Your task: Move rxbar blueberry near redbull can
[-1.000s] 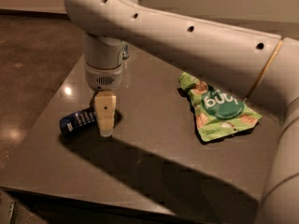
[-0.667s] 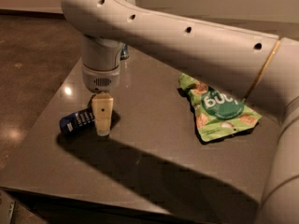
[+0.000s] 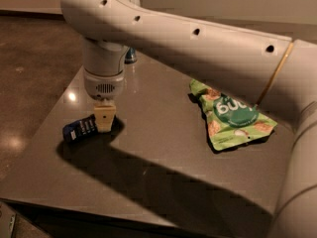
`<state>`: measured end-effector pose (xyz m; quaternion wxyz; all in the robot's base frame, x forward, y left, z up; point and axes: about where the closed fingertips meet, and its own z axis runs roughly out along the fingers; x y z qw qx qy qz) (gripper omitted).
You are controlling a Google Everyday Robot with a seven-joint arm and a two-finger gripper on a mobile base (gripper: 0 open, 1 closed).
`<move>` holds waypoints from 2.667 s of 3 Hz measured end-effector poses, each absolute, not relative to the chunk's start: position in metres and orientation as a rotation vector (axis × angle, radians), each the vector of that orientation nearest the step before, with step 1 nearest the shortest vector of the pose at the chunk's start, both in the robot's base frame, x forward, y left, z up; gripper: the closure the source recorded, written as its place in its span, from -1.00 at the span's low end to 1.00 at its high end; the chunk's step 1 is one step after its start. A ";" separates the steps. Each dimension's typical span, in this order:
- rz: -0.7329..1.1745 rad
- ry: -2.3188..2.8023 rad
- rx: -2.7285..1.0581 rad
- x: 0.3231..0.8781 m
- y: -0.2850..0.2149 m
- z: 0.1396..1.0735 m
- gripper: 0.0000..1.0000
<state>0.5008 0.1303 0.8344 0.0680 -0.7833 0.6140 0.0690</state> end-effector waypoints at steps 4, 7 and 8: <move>0.246 1.851 -2.300 0.507 0.121 0.842 1.00; 0.078 1.866 -2.096 0.577 0.084 0.881 1.00; 0.035 1.885 -2.069 0.599 0.077 0.883 1.00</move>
Offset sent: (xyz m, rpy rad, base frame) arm 0.0026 -0.0051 0.0046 0.0313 0.0183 -0.0066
